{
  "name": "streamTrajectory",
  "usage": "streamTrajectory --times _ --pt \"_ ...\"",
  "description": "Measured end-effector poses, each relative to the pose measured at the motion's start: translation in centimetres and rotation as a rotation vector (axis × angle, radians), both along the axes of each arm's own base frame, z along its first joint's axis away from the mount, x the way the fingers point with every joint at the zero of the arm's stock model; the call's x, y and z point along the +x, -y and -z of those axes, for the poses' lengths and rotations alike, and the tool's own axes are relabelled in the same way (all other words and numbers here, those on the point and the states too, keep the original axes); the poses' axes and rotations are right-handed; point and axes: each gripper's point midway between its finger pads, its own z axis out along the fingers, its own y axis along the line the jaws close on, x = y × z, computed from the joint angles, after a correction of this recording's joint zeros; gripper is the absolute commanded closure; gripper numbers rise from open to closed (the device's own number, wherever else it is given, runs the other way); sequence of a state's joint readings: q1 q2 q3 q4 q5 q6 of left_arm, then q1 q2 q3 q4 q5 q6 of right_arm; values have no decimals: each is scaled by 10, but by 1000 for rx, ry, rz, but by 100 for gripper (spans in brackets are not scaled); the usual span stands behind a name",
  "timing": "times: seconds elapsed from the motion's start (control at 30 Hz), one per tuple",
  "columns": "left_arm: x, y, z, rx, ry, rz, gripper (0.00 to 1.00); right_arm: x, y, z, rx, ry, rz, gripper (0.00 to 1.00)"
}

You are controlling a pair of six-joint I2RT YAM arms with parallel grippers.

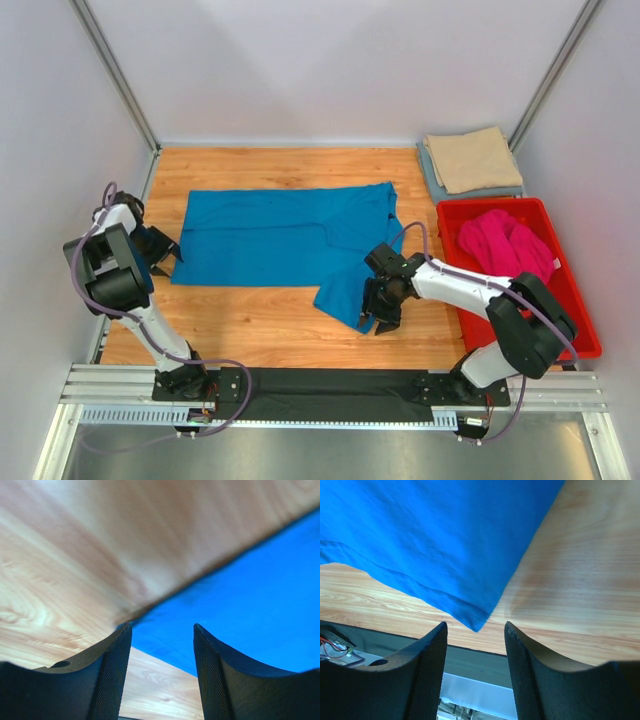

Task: Fold and stack the t-shirts
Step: Fold the tshirt

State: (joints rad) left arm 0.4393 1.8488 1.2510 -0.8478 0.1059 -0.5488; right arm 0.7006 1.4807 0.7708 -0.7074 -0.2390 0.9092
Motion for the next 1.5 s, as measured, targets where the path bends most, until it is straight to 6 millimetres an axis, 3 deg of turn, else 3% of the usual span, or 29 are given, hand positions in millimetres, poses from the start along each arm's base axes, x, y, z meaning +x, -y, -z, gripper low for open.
streamTrajectory --times 0.23,0.33,0.37,0.4,0.47,0.87,1.03,1.23,1.5 --pt "-13 -8 7 2 -12 -16 40 -3 -11 10 -10 -25 23 56" --pt "-14 -7 8 -7 5 -12 41 -1 -11 11 -21 -27 40 71" --pt "-14 -6 8 -11 14 -11 43 0 -10 12 -26 -23 45 87" --pt "-14 -4 8 -16 25 -9 43 1 -9 13 -33 -16 44 93" --pt "-17 0 8 -25 28 4 43 3 -7 14 -47 -4 46 100" --pt "-26 16 11 -52 15 23 42 9 -6 8 -69 19 -11 100" --pt "-39 6 11 24 -50 14 41 11 -8 6 -62 23 -16 100" --pt "-48 -9 -9 129 -60 4 42 12 -14 2 -33 20 -23 100" --pt "-55 -4 -8 115 -66 8 44 14 -29 -8 36 18 -62 100"
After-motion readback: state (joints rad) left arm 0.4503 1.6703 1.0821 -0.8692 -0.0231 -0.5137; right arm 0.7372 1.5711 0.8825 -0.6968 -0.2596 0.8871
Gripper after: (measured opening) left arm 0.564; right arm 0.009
